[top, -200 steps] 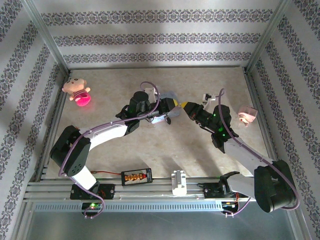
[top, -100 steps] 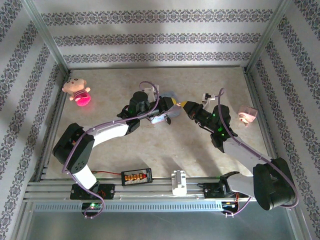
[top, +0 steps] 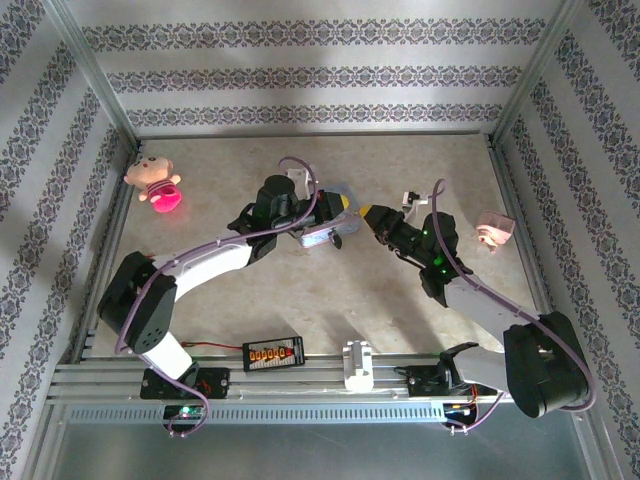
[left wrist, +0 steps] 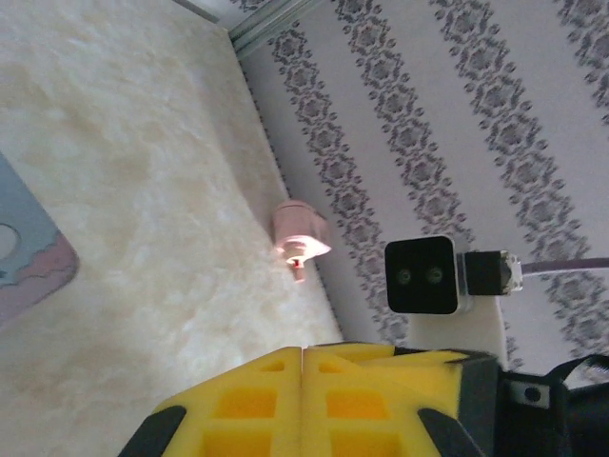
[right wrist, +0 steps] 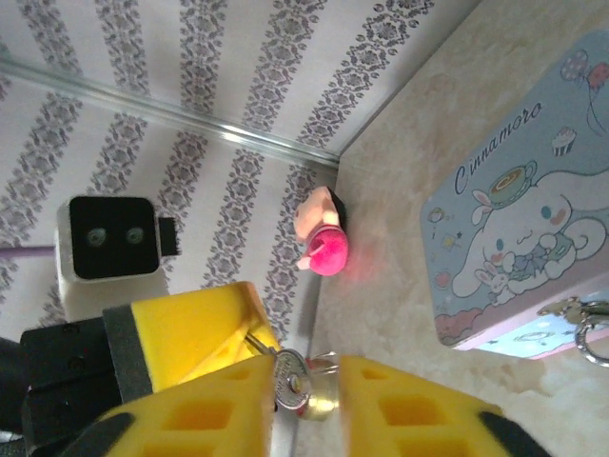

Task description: Unlock a padlock with a key

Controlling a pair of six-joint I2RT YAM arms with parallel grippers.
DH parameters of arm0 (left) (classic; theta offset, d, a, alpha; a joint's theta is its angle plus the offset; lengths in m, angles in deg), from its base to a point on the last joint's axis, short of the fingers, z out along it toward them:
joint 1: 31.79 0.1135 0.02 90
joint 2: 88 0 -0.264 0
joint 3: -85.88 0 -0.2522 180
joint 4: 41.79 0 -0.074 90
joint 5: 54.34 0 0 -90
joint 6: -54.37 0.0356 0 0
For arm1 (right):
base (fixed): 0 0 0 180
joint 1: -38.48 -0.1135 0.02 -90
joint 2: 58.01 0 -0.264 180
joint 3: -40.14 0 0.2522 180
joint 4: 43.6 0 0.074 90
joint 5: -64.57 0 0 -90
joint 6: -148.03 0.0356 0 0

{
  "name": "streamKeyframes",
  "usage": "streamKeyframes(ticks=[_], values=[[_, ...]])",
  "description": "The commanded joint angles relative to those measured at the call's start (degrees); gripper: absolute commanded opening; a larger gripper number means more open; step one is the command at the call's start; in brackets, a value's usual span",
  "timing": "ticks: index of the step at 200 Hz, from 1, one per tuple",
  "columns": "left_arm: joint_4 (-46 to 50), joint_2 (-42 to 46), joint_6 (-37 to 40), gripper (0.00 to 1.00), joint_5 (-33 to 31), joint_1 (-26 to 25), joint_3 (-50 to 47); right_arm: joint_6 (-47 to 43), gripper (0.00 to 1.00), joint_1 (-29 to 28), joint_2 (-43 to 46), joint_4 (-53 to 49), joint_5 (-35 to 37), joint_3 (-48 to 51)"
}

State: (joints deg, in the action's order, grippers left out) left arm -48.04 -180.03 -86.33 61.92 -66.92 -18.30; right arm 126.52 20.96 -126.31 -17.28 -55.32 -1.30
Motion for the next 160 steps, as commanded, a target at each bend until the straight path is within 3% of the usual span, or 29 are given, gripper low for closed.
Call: streamKeyframes(ticks=[1, 23, 40, 80, 111, 160], values=[[17.88, 4.54, 15.27, 0.0, -1.88, 0.33, 5.45, -2.57, 0.35, 1.48, 3.31, 0.36, 0.13, 0.87], [32.19, 5.29, 27.55, 0.0, -2.95, -0.66, 11.72, -8.46, 0.42, 1.9, 5.62, -0.53, -2.92, 0.46], [33.97, 6.11, 30.57, 0.0, -1.0, -1.08, 13.13, -13.02, 0.46, 1.32, 7.07, -0.44, -5.71, -0.54], [22.79, 7.34, 23.91, 0.0, 6.37, -1.08, 9.91, -15.7, 0.49, 0.91, 8.01, -0.41, -9.01, -2.9], [17.85, 6.82, 19.39, 0.0, 9.82, -0.99, 9.13, -15.7, 0.59, 0.09, 7.3, 1.66, -11.17, -4.25], [9.16, 6.69, 12.38, 0.0, 10.71, -0.9, 6.57, -16.03, 0.55, -1.98, 5.26, 2.38, -12.51, -5.89]])
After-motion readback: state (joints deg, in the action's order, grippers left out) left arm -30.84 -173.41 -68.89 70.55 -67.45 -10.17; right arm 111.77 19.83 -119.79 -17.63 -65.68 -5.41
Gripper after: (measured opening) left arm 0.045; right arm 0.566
